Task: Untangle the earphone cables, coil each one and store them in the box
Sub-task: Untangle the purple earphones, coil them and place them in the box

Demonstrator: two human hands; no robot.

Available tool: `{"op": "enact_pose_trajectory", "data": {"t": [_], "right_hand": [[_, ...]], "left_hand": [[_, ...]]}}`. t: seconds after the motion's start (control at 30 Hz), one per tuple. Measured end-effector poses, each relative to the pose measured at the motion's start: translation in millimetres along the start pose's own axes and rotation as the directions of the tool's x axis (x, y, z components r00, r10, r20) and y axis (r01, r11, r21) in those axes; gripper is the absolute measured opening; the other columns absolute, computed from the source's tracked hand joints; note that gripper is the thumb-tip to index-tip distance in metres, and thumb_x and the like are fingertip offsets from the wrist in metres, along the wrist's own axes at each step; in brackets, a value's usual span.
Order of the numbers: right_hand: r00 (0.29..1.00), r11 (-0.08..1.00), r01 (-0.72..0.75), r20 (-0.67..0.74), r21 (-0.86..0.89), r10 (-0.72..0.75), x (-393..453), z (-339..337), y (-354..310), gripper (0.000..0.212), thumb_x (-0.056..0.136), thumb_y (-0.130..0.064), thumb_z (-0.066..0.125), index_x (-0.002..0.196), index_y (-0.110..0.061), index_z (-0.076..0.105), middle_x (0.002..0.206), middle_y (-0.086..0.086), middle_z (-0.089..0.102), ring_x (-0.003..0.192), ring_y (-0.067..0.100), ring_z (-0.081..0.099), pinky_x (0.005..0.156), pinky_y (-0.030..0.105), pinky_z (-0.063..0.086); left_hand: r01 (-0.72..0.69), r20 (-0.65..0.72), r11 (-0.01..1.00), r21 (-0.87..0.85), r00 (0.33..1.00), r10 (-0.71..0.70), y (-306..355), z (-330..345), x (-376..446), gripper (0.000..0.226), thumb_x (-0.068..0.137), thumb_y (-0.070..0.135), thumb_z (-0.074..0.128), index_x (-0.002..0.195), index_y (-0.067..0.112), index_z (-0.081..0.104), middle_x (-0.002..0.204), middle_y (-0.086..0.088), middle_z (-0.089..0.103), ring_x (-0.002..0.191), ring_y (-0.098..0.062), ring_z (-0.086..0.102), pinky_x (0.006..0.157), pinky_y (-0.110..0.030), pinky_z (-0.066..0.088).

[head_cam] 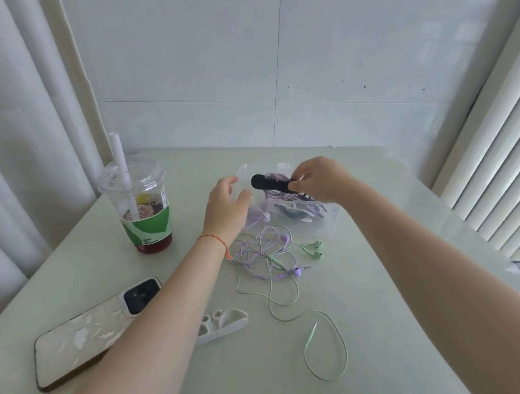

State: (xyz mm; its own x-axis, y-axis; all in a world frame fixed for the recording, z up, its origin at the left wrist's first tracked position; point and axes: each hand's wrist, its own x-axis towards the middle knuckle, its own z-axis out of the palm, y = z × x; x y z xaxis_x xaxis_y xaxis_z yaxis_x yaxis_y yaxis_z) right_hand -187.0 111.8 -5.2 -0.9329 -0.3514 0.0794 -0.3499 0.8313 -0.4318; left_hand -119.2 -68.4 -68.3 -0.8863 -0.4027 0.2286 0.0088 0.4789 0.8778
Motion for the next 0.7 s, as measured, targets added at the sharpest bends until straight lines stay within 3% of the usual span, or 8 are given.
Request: {"op": "enact_pose_trajectory", "data": {"t": [0.07,0.13,0.23,0.33,0.43,0.5,0.6,0.7], "right_hand": [[0.990,0.990,-0.003,0.138,-0.140,0.023,-0.3,0.6,0.9,0.020,0.084,-0.029,0.060,0.086,-0.014,0.074,0.084,0.006,0.064,0.077,0.020,0.054,0.066,0.027,0.043],[0.985,0.988,-0.044,0.160,-0.149,0.068,-3.3,0.4,1.4,0.028,0.083,-0.029,0.058,0.078,-0.004,0.070,0.075,0.013,0.059,0.070,0.022,0.047,0.061,0.029,0.040],[0.995,0.996,-0.066,0.065,-0.064,0.071,-11.2,-2.1,-1.9,0.029,0.085,-0.027,0.056,0.074,-0.003,0.067,0.072,0.013,0.060,0.068,0.025,0.049,0.055,0.027,0.039],[0.997,0.999,-0.021,-0.076,0.029,0.023,-23.5,-2.2,-6.5,0.024,0.087,-0.020,0.054,0.088,-0.005,0.073,0.089,0.014,0.072,0.080,0.030,0.063,0.064,0.030,0.049],[0.968,0.988,0.047,-0.252,0.147,-0.009,-43.8,-1.7,-9.8,0.021,0.089,-0.017,0.054,0.091,-0.011,0.074,0.083,0.004,0.070,0.076,0.022,0.059,0.064,0.027,0.043],[0.964,0.980,0.058,-0.265,0.193,-0.005,-54.5,1.9,-11.7,0.018,0.088,-0.018,0.056,0.086,-0.014,0.073,0.082,0.001,0.069,0.078,0.019,0.059,0.065,0.025,0.042],[0.998,0.999,0.045,-0.050,0.023,-0.043,-76.9,12.0,-15.0,0.023,0.088,-0.029,0.059,0.084,-0.010,0.070,0.085,0.006,0.066,0.083,0.026,0.059,0.065,0.027,0.043],[0.958,0.972,0.107,0.284,-0.210,-0.044,-102.3,26.0,-16.1,0.045,0.083,-0.051,0.067,0.107,-0.012,0.069,0.101,0.009,0.064,0.099,0.024,0.058,0.087,0.034,0.049]], "left_hand": [[-0.020,-0.012,1.000,-0.020,1.000,0.020,-2.8,2.4,-1.9,0.040,0.096,0.019,0.051,0.136,0.014,0.048,0.138,-0.007,0.048,0.129,-0.017,0.044,0.095,-0.021,0.031],[-0.032,-0.013,0.999,-0.020,0.999,0.031,-4.4,4.6,-3.2,0.034,0.097,0.021,0.049,0.131,0.018,0.053,0.137,-0.006,0.049,0.125,-0.018,0.046,0.096,-0.022,0.031],[-0.023,-0.018,1.000,0.008,1.000,0.023,-5.4,7.7,-6.2,0.026,0.099,0.024,0.046,0.120,0.019,0.061,0.130,-0.007,0.052,0.120,-0.019,0.049,0.092,-0.020,0.032],[0.014,0.033,0.999,0.049,0.999,-0.015,-3.2,7.3,-10.7,0.035,0.100,0.030,0.043,0.132,0.020,0.054,0.135,-0.009,0.048,0.125,-0.023,0.047,0.102,-0.029,0.032],[0.038,0.059,0.995,0.096,0.997,-0.044,4.3,3.5,-16.9,0.041,0.097,0.029,0.049,0.137,0.021,0.051,0.139,-0.010,0.043,0.127,-0.022,0.044,0.103,-0.027,0.030],[-0.009,0.019,0.994,0.113,1.000,0.006,10.0,-0.9,-21.7,0.040,0.092,0.021,0.054,0.132,0.017,0.055,0.137,-0.012,0.044,0.128,-0.023,0.043,0.104,-0.023,0.028],[-0.108,-0.148,0.982,0.155,0.980,0.131,20.0,-9.6,-37.9,0.027,0.086,0.013,0.057,0.112,0.014,0.066,0.122,-0.009,0.049,0.117,-0.023,0.046,0.092,-0.019,0.029],[-0.124,-0.226,0.983,0.139,0.962,0.153,27.3,-16.9,-61.5,0.010,0.086,0.017,0.056,0.081,0.018,0.065,0.096,-0.002,0.057,0.088,-0.020,0.055,0.076,-0.028,0.042]]}}
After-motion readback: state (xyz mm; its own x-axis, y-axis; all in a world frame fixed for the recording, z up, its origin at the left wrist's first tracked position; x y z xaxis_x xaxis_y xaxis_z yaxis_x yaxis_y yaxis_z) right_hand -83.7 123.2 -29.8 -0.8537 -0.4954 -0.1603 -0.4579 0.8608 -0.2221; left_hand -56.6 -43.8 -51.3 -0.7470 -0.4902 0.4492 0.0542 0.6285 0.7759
